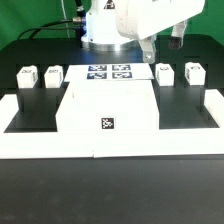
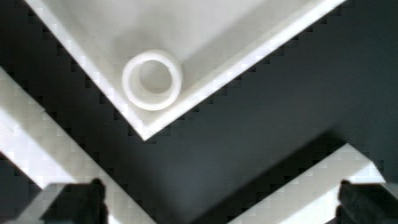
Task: Assemble square table
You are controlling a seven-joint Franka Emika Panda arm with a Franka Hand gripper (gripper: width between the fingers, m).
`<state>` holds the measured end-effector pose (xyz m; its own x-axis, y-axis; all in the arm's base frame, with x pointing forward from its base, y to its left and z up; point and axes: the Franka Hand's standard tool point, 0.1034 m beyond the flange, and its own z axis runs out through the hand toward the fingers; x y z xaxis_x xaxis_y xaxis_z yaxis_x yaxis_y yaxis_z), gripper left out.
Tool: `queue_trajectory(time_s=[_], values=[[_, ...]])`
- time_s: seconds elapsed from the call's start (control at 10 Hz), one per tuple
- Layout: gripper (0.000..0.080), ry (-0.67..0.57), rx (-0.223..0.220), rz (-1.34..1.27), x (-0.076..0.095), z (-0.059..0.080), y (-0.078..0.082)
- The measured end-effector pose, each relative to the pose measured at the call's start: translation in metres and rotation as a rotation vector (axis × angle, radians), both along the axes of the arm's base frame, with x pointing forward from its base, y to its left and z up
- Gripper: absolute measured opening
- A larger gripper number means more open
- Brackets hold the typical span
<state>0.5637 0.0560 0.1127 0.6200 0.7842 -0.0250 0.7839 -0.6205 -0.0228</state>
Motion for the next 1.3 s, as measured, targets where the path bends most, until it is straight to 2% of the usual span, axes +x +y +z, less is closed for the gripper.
queue_trajectory(time_s=[1.0, 1.2, 1.3], values=[[0.065, 0.001, 0.001, 0.039, -0.001, 0.0, -0.001], [0.065, 0.028, 0.006, 0.247, -0.038, -0.008, -0.02], [0.065, 0.033, 0.012, 0.368, -0.049, -0.012, -0.027]])
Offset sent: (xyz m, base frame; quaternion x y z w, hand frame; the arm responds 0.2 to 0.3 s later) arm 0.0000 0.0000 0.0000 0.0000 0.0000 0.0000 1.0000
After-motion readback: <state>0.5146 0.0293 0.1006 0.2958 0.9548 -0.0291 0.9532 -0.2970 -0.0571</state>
